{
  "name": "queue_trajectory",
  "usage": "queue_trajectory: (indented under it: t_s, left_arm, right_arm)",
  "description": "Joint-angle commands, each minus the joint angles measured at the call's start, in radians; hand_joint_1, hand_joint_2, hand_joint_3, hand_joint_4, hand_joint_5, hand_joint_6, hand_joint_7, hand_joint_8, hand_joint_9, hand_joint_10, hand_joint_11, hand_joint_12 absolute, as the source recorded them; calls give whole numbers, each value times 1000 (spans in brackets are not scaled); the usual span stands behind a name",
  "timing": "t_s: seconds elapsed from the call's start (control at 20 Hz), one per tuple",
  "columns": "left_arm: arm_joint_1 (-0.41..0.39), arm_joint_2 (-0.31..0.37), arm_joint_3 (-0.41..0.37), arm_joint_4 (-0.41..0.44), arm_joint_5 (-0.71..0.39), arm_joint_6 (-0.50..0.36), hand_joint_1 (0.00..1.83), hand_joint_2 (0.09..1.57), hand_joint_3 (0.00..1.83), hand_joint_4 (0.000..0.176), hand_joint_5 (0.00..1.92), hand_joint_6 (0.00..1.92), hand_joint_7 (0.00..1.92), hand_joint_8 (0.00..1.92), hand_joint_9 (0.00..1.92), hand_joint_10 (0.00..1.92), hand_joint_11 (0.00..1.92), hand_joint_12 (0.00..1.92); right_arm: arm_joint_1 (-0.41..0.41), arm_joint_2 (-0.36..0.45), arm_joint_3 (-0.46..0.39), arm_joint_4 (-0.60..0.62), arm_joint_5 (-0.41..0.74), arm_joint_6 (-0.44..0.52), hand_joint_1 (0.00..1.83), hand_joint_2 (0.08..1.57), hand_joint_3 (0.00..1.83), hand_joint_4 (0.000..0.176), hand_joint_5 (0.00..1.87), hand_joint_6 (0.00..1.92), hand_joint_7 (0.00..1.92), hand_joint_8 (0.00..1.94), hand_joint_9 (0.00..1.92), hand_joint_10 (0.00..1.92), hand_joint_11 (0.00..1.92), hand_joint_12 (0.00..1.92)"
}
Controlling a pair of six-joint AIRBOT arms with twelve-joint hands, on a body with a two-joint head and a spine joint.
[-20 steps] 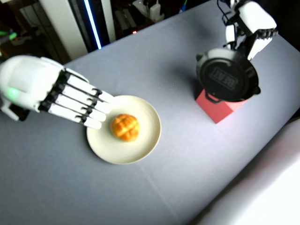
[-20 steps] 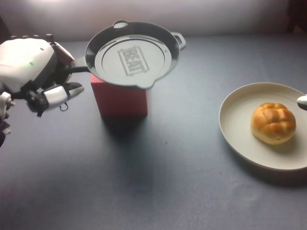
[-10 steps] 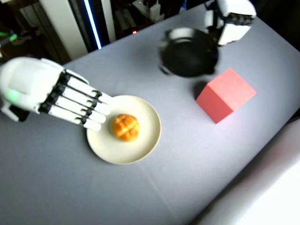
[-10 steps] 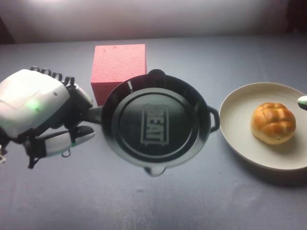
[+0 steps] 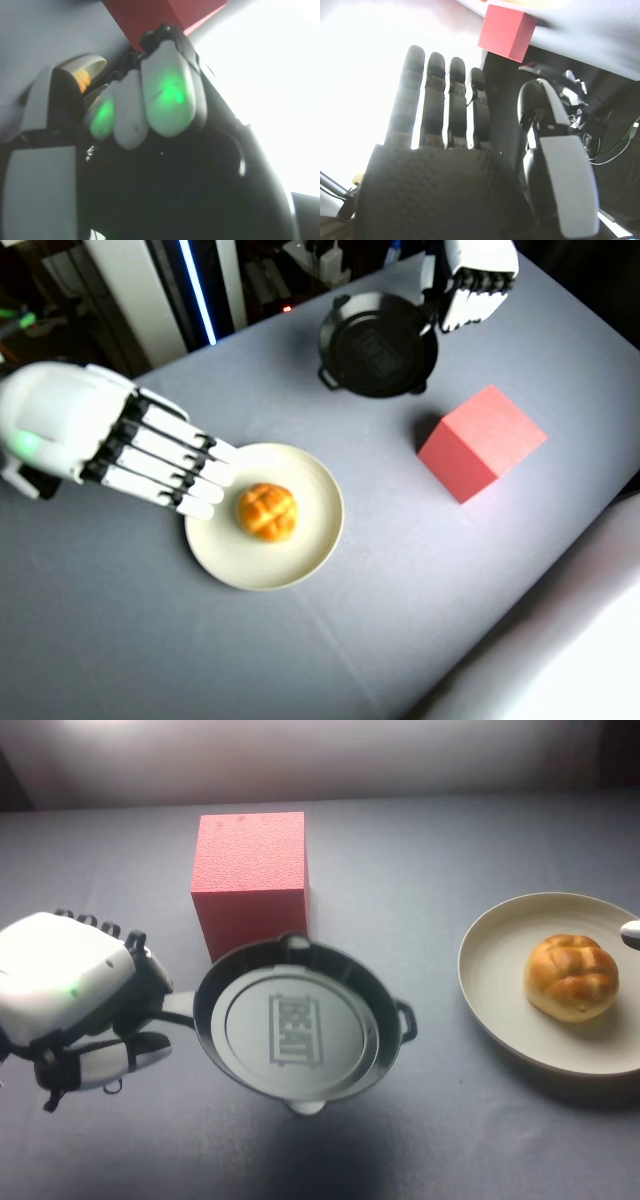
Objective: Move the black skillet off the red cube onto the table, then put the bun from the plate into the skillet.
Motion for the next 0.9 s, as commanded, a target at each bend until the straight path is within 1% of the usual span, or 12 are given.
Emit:
queue_trajectory:
  t_s: [0.0, 0.25, 0.35, 0.4, 0.45, 0.5, 0.55, 0.6, 0.65, 0.7, 0.75, 0.85]
  left_arm:
    - [-4, -3, 2, 7, -88, 9, 1331, 1271, 3, 0, 1206, 1921, 1491, 1921, 1630, 1921, 1665, 1921]
    - [-1, -11, 1, -14, -31, 61, 1189, 1197, 0, 0, 1078, 1921, 1254, 1921, 1433, 1921, 1509, 1921]
    - [3, -10, -1, -14, -26, 61, 1133, 1165, 0, 0, 912, 1921, 1027, 1921, 1197, 1921, 1291, 1921]
    - [3, -10, -2, -13, -26, 61, 1133, 1165, 0, 0, 912, 1921, 1027, 1921, 1197, 1921, 1291, 1921]
    - [3, -9, -4, -10, -26, 61, 1079, 1166, 0, 0, 751, 1860, 847, 1921, 1043, 1921, 1130, 1921]
    - [3, -6, -8, -6, -26, 61, 1083, 1158, 0, 0, 702, 1815, 784, 1921, 975, 1921, 1050, 1921]
    - [4, -2, -12, -1, -27, 61, 1024, 1218, 10, 0, 737, 1493, 687, 1890, 872, 1920, 952, 1921]
    - [7, 3, -18, 4, -27, 61, 1024, 1218, 10, 0, 737, 1493, 687, 1890, 872, 1920, 952, 1921]
    - [11, 10, -24, 7, -29, 61, 990, 1228, 4, 21, 757, 1378, 543, 1858, 716, 1921, 789, 1921]
    - [15, 16, -31, 11, -31, 61, 958, 1231, 3, 78, 749, 1378, 480, 1845, 638, 1921, 724, 1921]
    - [18, 22, -37, 15, -33, 61, 906, 1244, 4, 146, 717, 1415, 453, 1794, 589, 1887, 656, 1921]
    - [25, 36, -49, 27, -35, 60, 863, 1270, 6, 169, 667, 1477, 412, 1732, 543, 1859, 610, 1921]
  right_arm:
    - [4, 1, 2, 17, 120, 7, 592, 1352, 0, 0, 384, 2, 413, 2, 389, 4, 374, 14]
    - [4, 1, 2, 18, 120, 7, 593, 1353, 1, 0, 382, 0, 416, 0, 395, 2, 387, 19]
    - [4, 1, 2, 18, 120, 7, 615, 1348, 0, 0, 390, 2, 415, 0, 389, 0, 369, 11]
    - [4, 1, 2, 18, 120, 7, 615, 1348, 0, 0, 390, 2, 415, 0, 389, 0, 369, 11]
    - [4, 1, 2, 19, 120, 7, 617, 1349, 0, 0, 383, 0, 407, 0, 380, 0, 366, 9]
    - [4, 1, 2, 19, 120, 7, 605, 1348, 0, 5, 382, 0, 409, 1, 381, 1, 370, 11]
    - [4, 1, 3, 20, 120, 7, 604, 1350, 0, 2, 385, 2, 411, 2, 385, 3, 374, 13]
    - [4, 1, 3, 20, 119, 7, 604, 1350, 0, 2, 385, 2, 411, 2, 385, 3, 374, 13]
    - [4, 1, 3, 20, 118, 7, 608, 1353, 1, 0, 386, 2, 420, 5, 394, 6, 383, 16]
    - [4, 1, 4, 20, 117, 7, 609, 1351, 1, 6, 382, 0, 417, 3, 391, 4, 373, 11]
    - [4, 1, 4, 20, 117, 7, 628, 1349, 0, 7, 384, 1, 415, 2, 387, 2, 367, 9]
    - [4, 1, 4, 20, 116, 7, 619, 1351, 1, 1, 382, 0, 416, 2, 391, 2, 372, 10]
